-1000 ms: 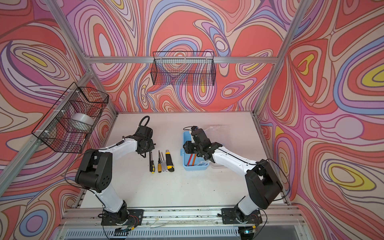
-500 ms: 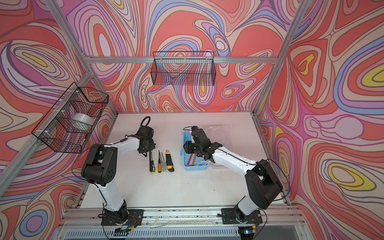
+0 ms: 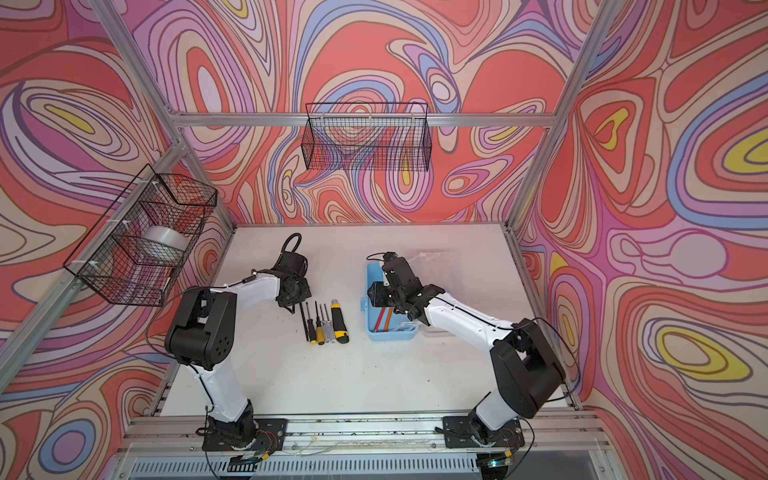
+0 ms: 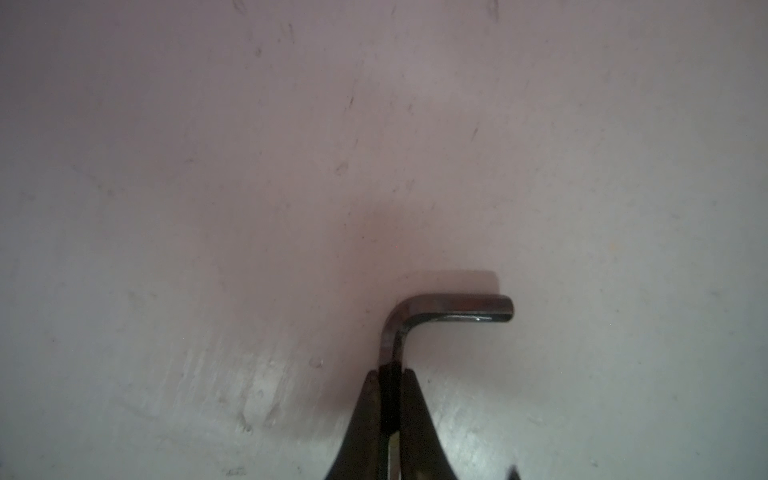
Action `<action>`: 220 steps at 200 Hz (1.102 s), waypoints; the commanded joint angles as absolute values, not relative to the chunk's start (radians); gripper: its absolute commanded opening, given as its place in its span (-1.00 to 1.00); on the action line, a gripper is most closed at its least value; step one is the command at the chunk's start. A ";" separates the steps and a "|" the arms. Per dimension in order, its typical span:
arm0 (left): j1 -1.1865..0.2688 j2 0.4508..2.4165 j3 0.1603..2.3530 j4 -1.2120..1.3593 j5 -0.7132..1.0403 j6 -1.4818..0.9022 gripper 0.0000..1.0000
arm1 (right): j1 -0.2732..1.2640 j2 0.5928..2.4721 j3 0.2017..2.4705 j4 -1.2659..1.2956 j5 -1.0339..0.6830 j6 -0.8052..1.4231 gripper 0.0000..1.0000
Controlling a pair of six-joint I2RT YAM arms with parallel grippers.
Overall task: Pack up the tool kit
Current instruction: 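Lift the black hex key off the table with the left gripper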
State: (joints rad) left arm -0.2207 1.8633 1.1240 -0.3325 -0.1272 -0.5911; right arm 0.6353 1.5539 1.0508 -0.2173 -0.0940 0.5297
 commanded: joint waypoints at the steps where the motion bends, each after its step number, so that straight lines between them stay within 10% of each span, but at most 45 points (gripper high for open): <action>1: -0.213 1.870 1.118 -0.335 -0.122 -0.605 -0.85 | 0.635 1.554 1.059 -0.227 -0.071 0.532 -0.17; 220: -0.260 1.488 1.084 -0.466 -0.155 -0.493 -1.00 | 0.632 1.556 1.054 -0.207 -0.051 0.542 -0.17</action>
State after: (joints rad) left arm -0.2367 1.5589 1.0710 -0.4252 -0.1699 -0.4973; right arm 0.6353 1.5669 1.0508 -0.2138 -0.0715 0.5373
